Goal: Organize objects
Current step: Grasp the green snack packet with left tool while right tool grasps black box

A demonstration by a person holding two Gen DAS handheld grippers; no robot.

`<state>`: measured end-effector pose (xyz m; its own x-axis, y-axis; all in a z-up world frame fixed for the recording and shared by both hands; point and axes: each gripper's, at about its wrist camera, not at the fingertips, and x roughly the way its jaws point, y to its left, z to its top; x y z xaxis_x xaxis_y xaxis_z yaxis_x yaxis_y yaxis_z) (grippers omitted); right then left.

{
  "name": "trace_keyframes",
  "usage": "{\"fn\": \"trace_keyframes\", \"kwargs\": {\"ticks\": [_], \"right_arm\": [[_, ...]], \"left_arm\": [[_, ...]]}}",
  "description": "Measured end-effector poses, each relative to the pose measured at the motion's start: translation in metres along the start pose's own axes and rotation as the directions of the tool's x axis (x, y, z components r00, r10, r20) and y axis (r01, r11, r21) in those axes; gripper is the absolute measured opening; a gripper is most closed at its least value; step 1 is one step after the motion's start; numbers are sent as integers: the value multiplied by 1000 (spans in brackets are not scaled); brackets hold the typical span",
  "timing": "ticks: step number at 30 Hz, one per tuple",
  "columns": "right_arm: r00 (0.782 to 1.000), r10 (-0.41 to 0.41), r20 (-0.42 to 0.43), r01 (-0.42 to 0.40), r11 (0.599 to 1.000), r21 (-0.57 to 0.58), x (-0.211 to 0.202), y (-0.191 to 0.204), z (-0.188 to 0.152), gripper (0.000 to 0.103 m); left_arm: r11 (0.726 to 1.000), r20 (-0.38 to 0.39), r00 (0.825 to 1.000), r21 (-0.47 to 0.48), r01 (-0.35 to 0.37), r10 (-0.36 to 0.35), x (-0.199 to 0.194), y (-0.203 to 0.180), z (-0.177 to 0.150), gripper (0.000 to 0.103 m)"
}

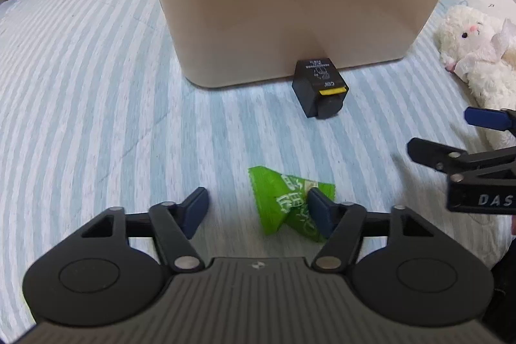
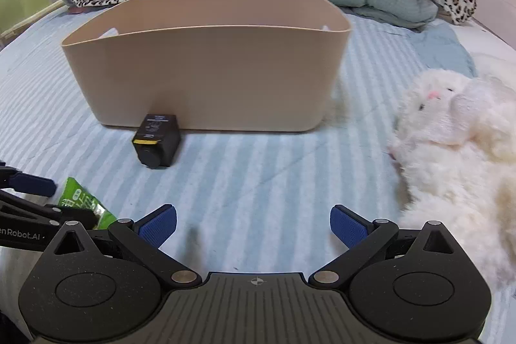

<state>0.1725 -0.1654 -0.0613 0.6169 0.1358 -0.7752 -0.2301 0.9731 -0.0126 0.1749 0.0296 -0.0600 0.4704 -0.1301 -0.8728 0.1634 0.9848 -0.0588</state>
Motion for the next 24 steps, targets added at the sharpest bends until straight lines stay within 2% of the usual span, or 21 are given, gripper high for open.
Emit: {"fn": "trace_keyframes", "kwargs": {"ticks": [2, 4, 7, 16, 22, 24], "right_arm": [[1000, 13, 2, -13, 1000, -3, 3, 4, 3, 103], [1000, 26, 1, -26, 1000, -1, 6, 10, 6, 103], [999, 53, 3, -53, 999, 2, 11, 19, 12, 103], [995, 94, 26, -94, 995, 16, 32, 46, 37, 102], [994, 106, 0, -106, 994, 14, 54, 55, 55, 81], [994, 113, -3, -112, 994, 16, 59, 58, 57, 67]], "left_arm": [[1000, -2, 1000, -10, 1, -1, 0, 2, 3, 53], [1000, -7, 1000, -29, 6, -6, 0, 7, 4, 33], [998, 0, 1000, -61, 30, -30, -3, 16, 6, 25], [999, 41, 999, -42, -20, 22, 5, 31, 25, 23], [998, 77, 996, -42, -37, 40, 8, 33, 35, 23], [998, 104, 993, -39, -51, 55, 7, 30, 34, 22]]}}
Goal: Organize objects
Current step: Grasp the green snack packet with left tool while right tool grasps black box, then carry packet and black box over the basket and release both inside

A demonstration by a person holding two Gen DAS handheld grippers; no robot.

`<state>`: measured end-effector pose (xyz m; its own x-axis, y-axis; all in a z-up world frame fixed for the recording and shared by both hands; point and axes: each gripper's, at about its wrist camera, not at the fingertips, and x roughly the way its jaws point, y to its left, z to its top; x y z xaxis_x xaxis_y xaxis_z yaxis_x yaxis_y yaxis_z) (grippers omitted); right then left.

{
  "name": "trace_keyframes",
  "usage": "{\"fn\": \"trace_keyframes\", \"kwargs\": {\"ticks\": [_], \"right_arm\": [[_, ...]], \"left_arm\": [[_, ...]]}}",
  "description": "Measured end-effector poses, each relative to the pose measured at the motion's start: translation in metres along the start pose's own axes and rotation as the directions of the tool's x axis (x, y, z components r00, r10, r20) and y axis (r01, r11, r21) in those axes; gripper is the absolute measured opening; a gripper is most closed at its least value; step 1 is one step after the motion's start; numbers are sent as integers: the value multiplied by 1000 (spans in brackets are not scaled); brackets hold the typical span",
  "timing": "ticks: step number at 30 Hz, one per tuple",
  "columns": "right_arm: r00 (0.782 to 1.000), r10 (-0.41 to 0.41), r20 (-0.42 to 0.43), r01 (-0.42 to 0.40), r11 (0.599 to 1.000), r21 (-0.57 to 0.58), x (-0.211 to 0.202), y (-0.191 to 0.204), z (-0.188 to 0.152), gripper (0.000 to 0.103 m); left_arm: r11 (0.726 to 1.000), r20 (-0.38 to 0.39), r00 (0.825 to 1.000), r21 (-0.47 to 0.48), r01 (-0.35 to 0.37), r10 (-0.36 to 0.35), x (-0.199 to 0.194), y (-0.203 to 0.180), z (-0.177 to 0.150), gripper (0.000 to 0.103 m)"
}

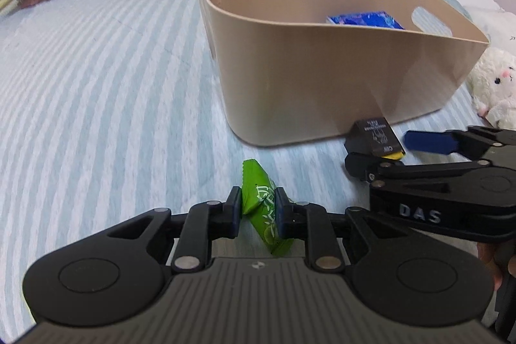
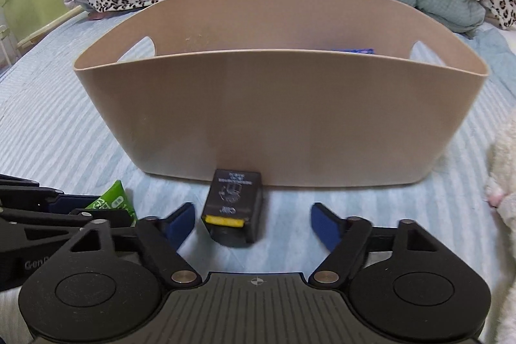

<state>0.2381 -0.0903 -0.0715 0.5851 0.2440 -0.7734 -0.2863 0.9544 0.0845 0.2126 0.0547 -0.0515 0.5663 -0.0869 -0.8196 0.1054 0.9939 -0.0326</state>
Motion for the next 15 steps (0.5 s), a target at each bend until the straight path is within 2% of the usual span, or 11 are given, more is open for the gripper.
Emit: {"fn": "trace_keyframes", "kwargs": {"ticks": [1, 3, 4, 8, 15], "right_arm": [[1000, 4, -1, -4, 1000, -1, 2, 1, 0, 61], [1000, 13, 1, -13, 1000, -11, 4, 4, 0, 36], [1000, 24, 2, -24, 999, -21, 3, 5, -1, 31], [1000, 15, 15, -14, 998, -64, -4, 9, -8, 29], [1000, -1, 26, 1, 1000, -21, -24, -5, -17, 29]], "left_arm": [[1000, 7, 1000, 5, -4, 4, 0, -2, -1, 22], [1000, 14, 1000, 20, -10, 10, -2, -4, -1, 22], [1000, 20, 1000, 28, -12, 12, -4, -5, -1, 22], [999, 43, 999, 35, -11, 10, -13, -8, 0, 21], [1000, 39, 999, 27, -8, 7, -16, -10, -5, 20]]}}
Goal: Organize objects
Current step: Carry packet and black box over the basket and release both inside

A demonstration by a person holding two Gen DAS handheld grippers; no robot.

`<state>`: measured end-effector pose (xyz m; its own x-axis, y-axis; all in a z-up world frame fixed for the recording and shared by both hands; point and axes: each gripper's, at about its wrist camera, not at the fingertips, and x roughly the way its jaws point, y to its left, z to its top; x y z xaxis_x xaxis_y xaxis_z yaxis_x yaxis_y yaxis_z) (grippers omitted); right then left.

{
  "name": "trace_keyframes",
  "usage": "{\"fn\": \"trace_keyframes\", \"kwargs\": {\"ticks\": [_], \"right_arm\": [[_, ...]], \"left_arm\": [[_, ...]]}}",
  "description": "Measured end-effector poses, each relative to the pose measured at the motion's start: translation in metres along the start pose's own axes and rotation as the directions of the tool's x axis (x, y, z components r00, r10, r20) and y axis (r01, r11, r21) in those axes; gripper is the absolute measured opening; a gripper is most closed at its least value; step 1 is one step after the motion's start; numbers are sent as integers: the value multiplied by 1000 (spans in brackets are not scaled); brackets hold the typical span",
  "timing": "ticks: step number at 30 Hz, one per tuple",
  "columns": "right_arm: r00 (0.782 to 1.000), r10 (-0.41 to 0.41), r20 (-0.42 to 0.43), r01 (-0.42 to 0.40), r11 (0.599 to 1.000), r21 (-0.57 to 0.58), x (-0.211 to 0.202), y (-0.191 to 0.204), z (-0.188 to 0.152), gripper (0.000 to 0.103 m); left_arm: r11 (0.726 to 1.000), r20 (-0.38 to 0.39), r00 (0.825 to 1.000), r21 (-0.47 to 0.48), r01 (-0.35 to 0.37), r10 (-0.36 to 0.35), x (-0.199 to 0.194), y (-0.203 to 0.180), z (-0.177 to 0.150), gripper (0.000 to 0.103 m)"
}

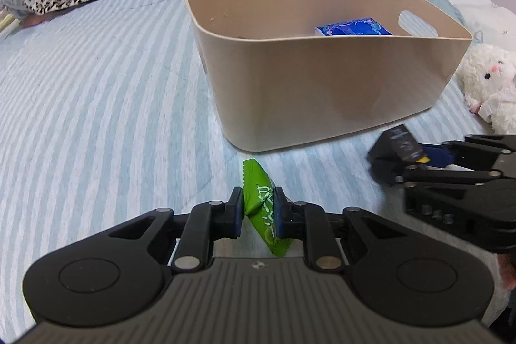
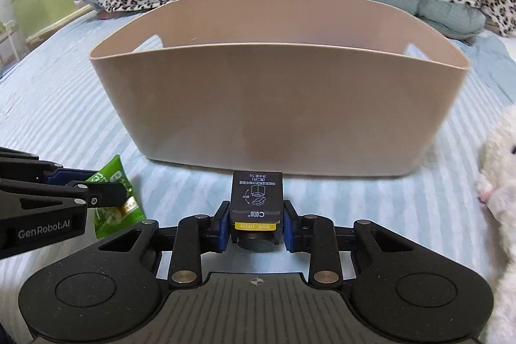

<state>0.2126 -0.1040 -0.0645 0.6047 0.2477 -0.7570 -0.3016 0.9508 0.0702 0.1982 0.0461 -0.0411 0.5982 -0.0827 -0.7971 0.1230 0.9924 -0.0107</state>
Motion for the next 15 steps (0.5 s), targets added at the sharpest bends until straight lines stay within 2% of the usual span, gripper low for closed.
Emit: {"fn": "trace_keyframes", "kwargs": {"ticks": [9, 15], "right_arm": [[998, -17, 53, 14, 999, 49, -38, -21, -4, 29], [990, -29, 138, 21, 998, 60, -72, -36, 2, 29]], "left_arm": [[1000, 86, 996, -13, 15, -13, -37, 1, 0, 20], [1000, 177, 984, 1, 16, -15, -68, -1, 14, 20]]}}
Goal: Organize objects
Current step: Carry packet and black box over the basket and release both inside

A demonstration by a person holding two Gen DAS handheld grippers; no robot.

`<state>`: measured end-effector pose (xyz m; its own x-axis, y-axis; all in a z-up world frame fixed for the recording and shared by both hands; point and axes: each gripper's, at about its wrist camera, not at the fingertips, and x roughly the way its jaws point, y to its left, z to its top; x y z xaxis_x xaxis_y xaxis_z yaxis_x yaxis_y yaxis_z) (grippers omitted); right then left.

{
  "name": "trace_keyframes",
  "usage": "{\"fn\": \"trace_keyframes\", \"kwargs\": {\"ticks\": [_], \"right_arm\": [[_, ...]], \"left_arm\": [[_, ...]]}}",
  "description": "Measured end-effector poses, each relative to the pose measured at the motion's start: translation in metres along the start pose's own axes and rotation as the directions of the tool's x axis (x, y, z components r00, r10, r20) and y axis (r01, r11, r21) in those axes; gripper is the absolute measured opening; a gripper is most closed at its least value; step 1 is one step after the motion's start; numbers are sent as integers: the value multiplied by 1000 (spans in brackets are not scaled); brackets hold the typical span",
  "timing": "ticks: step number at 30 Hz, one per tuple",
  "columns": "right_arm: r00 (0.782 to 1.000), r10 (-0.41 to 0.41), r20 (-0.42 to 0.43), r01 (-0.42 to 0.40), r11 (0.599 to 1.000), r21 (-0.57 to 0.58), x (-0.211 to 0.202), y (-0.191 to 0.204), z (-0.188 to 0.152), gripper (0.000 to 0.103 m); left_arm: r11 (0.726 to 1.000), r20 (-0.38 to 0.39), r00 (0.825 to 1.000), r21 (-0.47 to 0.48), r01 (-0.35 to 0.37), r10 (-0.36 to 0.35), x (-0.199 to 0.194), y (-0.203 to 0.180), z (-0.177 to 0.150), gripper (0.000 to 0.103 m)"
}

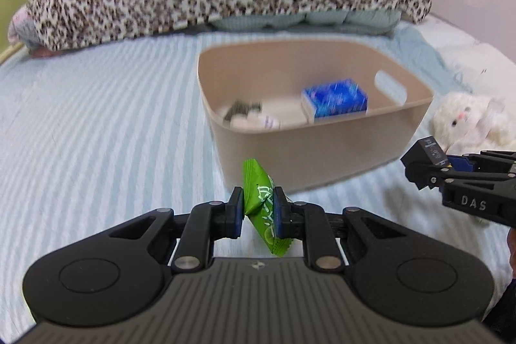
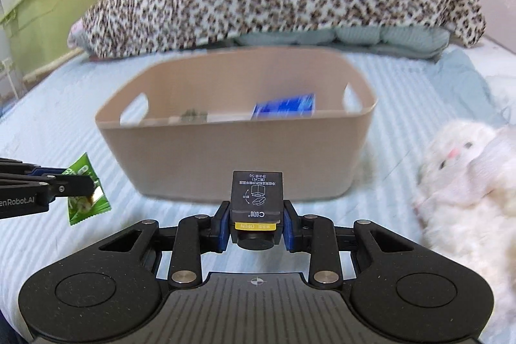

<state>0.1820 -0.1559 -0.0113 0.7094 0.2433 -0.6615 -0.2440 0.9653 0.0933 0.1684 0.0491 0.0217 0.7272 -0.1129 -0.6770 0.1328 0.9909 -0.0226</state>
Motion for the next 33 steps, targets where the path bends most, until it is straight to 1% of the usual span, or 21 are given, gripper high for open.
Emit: {"fn": "trace_keyframes", "kwargs": {"ticks": [3, 8, 13, 17, 21, 24, 27, 29, 31, 33], "right_arm": [[999, -9, 54, 9, 1000, 11, -14, -8, 13, 29], [992, -17, 128, 15, 1000, 14, -31, -15, 37, 29], [982, -19, 188, 15, 1000, 22, -33, -21, 62, 29], [981, -30, 193, 25, 999, 30, -20, -25, 83, 29], [979, -40, 198, 36, 999, 24, -2, -24, 99, 29], [983, -44, 176, 38, 998, 40, 17, -24, 106, 29], [990, -52, 135, 45, 998, 52, 40, -23, 109, 29], [992, -65, 109, 60, 997, 49, 54, -21, 110, 29], [993, -78, 83, 75, 996, 43, 67, -19, 108, 29], [995, -90, 53, 88, 995, 40, 79, -19, 105, 29]], "left_arm": [[1000, 49, 999, 1, -7, 7, -13, -4, 14, 20], [1000, 124, 992, 8, 2, -3, -23, -13, 41, 20], [1000, 162, 987, 15, -8, 6, -12, -18, 70, 20], [999, 167, 986, 25, -27, 22, 7, -23, 88, 20], [998, 140, 989, 25, -56, 52, 32, -26, 99, 20], [994, 117, 988, 3, -105, 104, 56, -29, 100, 20], [994, 47, 993, -24, -108, 109, 83, -30, 99, 20], [993, 6, 993, -18, -118, 118, 98, -31, 98, 20], [991, -49, 990, 8, -130, 130, 117, -34, 95, 20], [990, -101, 985, 7, -139, 139, 131, -31, 90, 21]]}}
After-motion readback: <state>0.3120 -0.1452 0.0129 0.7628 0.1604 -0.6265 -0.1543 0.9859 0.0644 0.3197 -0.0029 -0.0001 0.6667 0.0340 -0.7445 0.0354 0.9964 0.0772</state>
